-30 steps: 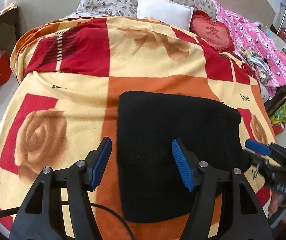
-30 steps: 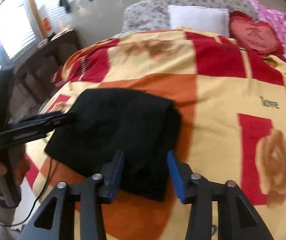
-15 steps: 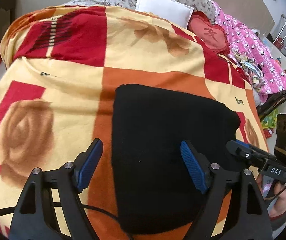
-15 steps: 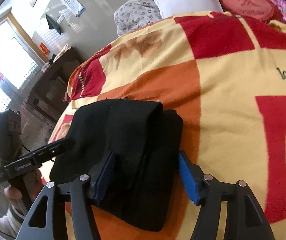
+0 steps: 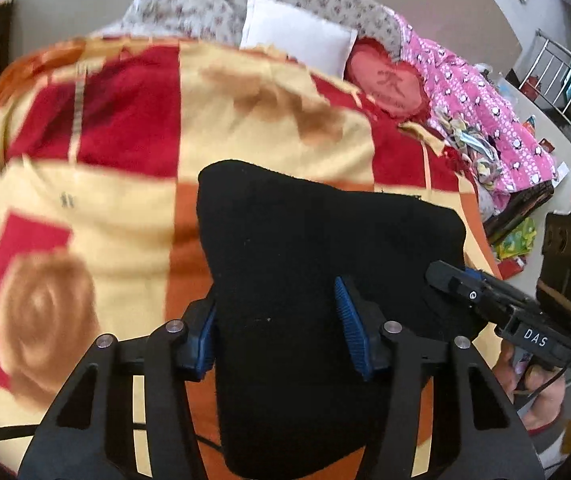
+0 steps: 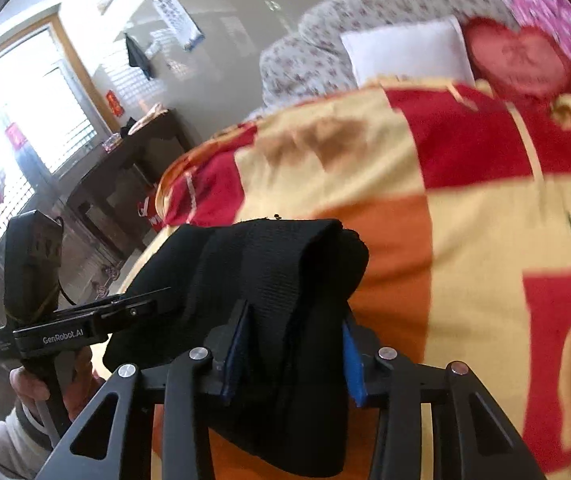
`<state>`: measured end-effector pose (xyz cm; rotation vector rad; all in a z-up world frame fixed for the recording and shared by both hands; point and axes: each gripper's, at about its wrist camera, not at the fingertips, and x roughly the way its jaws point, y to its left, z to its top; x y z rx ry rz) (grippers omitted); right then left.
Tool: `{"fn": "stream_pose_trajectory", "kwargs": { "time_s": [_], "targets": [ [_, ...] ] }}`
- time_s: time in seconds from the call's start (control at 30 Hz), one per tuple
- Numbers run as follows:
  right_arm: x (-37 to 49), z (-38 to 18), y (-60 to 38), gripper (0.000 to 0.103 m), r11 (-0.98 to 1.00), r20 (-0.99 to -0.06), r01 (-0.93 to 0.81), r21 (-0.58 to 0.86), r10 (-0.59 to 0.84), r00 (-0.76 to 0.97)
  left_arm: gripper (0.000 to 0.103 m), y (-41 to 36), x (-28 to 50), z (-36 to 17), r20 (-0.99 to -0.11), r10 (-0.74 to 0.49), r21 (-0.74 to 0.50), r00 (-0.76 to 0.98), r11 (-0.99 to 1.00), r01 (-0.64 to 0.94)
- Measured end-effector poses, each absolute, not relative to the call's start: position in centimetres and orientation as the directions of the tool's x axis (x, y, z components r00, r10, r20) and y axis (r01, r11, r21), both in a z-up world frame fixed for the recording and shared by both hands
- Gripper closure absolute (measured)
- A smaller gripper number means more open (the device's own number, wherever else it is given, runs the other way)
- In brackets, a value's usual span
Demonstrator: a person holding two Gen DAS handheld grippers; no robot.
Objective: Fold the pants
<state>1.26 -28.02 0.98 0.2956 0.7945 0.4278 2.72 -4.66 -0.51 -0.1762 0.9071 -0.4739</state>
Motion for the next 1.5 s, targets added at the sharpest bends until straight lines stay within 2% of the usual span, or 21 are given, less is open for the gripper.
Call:
{"fn": "stream_pose_trajectory", "kwargs": {
  "time_s": [0.2, 0.3, 0.37, 0.6, 0.8, 0.93, 1.1, 1.5],
  "targets": [
    [5.9, 1.6, -27.1, 0.063, 0.893, -0.633, -0.259, 0.367, 0.444, 0.634, 0.051, -4.9, 6.8, -1.3, -0.743, -0.416, -0.316, 0.525, 0.909, 0.273],
    [8.0, -0.5, -26.6, 0.061, 0.919, -0.697, -0.234, 0.318, 0.394, 0.600, 0.050, -5.0, 8.0, -3.6, -0.782, -0.376, -0.288, 0.496, 0.925, 0.248],
    [8.7, -2.3, -26.6, 0.055, 0.939, -0.742, -0.203, 0.278, 0.344, 0.576, 0.043, -4.7, 8.1, -4.4, -0.777, -0.377, -0.295, 0.504, 0.926, 0.237],
    [6.4, 0.1, -27.3, 0.053, 0.967, -0.734, -0.174, 0.188, 0.256, 0.629, 0.037, -4.7, 7.9, -4.2, -0.783, -0.345, -0.261, 0.518, 0.937, 0.231],
    [4.2, 2.7, -24.2, 0.053, 0.944, -0.681, -0.284, 0.168, 0.320, 0.659, 0.037, -5.2, 7.5, -3.9, -0.780, -0.309, -0.223, 0.544, 0.950, 0.219],
    [4.8, -0.8, -22.6, 0.054, 0.973, -0.775, -0.229, 0.033, 0.169, 0.609, 0.037, -5.6, 7.1, -3.7, -0.779, -0.288, -0.197, 0.557, 0.956, 0.219],
    [4.2, -0.7, -23.5, 0.054, 0.976, -0.759, -0.198, 0.094, 0.199, 0.620, 0.037, -5.6, 5.8, -2.6, -0.773, -0.249, -0.143, 0.584, 0.965, 0.222],
    [2.8, 2.2, -22.4, 0.054, 0.980, -0.737, -0.196, 0.045, 0.165, 0.656, 0.037, -2.2, 1.1, 0.8, -0.711, -0.125, -0.024, 0.691, 0.988, 0.155]
  ]
}}
